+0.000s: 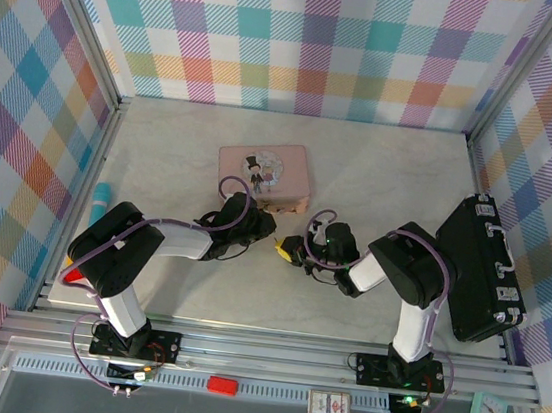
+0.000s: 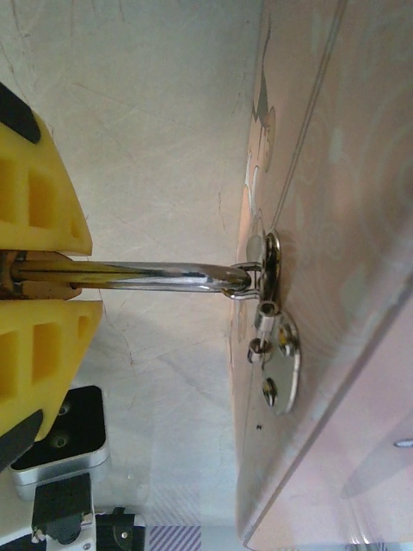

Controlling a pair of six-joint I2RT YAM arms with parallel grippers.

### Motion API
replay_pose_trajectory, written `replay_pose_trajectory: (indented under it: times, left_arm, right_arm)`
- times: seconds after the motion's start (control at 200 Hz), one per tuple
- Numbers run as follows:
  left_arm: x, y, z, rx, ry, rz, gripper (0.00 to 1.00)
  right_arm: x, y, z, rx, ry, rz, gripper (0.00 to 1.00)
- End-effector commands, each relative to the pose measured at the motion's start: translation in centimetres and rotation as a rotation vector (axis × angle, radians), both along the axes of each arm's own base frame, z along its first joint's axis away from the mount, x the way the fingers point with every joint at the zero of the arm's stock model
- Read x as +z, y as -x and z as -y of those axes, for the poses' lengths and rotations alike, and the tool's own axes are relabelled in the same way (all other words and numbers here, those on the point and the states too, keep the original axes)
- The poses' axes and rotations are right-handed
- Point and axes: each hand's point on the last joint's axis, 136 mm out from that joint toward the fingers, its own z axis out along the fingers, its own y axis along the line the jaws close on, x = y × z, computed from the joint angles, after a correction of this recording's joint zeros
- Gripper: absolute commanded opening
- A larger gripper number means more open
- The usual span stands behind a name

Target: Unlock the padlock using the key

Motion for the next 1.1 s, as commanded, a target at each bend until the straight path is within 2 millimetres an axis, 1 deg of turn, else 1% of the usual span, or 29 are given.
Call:
replay_pose_trajectory:
  times: [0.0, 0.11, 0.21, 0.435, 0.865, 1.095]
  left_arm:
    - [2.03, -0.19, 1.82, -0.037, 0.067, 0.039, 0.0]
    - [2.46, -0.08, 2.36, -0.045, 0.11, 0.03, 0.0]
    - [2.73, -0.09, 2.41, -0.039, 0.123, 0.028, 0.0]
    - [2.68, 0.03, 2.44, -0.041, 0.128, 0.023, 0.0]
    - [2.13, 0.03, 2.32, -0.034, 0.123, 0.015, 0.0]
    - [2.2, -0.01, 2.4, -0.034, 0.129, 0.017, 0.0]
  right_arm:
    - [0.48, 0.01, 0.12, -0.003, -0.038, 0.017, 0.0]
    - [0.58, 0.1, 0.2, -0.006, -0.046, 0.019, 0.0]
    - [0.55, 0.12, 0.27, -0.011, -0.05, 0.017, 0.0]
    - [0.71, -0.1, 0.12, -0.022, -0.087, 0.016, 0.0]
    - [0.84, 0.03, 0.47, -0.035, -0.088, 0.022, 0.0]
    - [1.19, 0.0, 0.53, -0.042, -0.099, 0.03, 0.0]
